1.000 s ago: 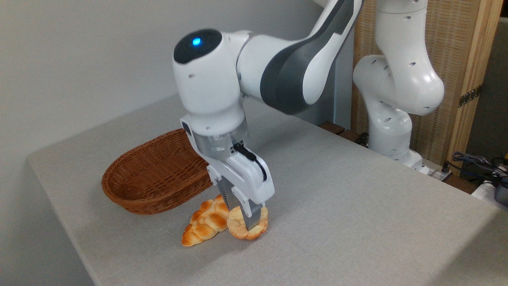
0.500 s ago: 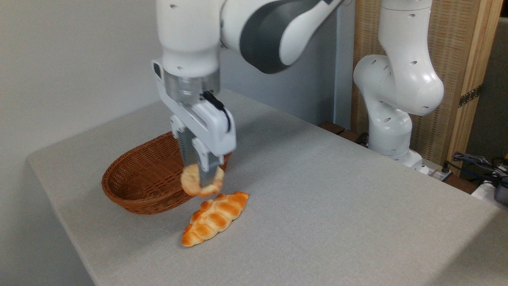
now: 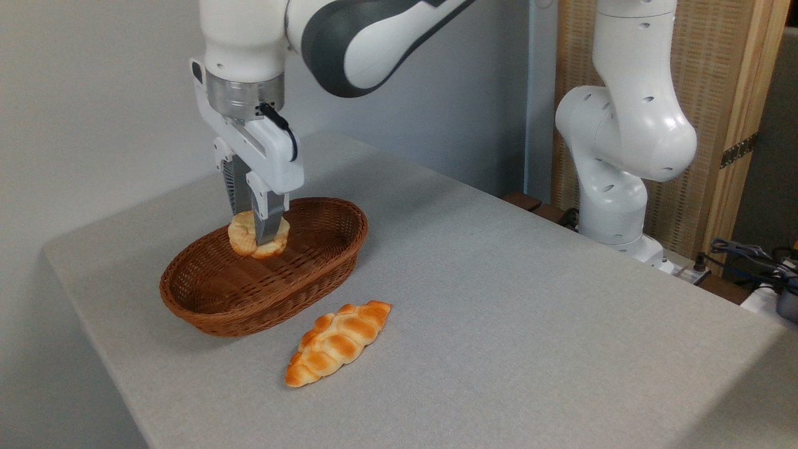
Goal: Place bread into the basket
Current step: 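Lift the bun and carry it over the wicker basket, then lower the bun into the basket and open the gripper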
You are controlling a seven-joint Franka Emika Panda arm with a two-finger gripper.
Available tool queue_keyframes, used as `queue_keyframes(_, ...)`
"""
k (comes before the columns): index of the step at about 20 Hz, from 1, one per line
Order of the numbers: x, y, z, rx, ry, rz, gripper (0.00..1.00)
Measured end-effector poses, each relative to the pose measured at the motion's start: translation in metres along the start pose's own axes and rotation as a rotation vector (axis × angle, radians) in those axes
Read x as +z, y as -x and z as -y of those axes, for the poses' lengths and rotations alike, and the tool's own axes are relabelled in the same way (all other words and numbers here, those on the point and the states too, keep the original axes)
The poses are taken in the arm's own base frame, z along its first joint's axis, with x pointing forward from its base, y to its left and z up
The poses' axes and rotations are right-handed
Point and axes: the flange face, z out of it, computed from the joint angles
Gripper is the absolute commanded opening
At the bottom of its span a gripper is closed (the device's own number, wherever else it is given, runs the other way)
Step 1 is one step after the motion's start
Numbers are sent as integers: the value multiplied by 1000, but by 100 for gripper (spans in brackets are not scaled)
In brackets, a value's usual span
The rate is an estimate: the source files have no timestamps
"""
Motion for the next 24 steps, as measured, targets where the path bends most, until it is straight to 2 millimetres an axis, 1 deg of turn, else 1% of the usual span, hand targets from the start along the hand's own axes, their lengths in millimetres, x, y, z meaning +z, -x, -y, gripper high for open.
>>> queue_keyframes(2, 10, -7, -10, 3, 7, 5, 100)
queue_keyframes(4, 20, -11, -15, 14, 12, 15, 100)
queue_keyframes(8, 35, -13, -17, 30, 11, 43, 100)
queue_keyframes(12, 40, -16, -19, 39, 9, 44, 100)
queue_keyframes(20, 32, -19, -18, 33, 0, 30, 100)
queue_keyframes(23, 16, -20, -8, 15, -18, 3, 100)
queue_keyframes(24, 6, -18, 2, -3, -31, -8, 100)
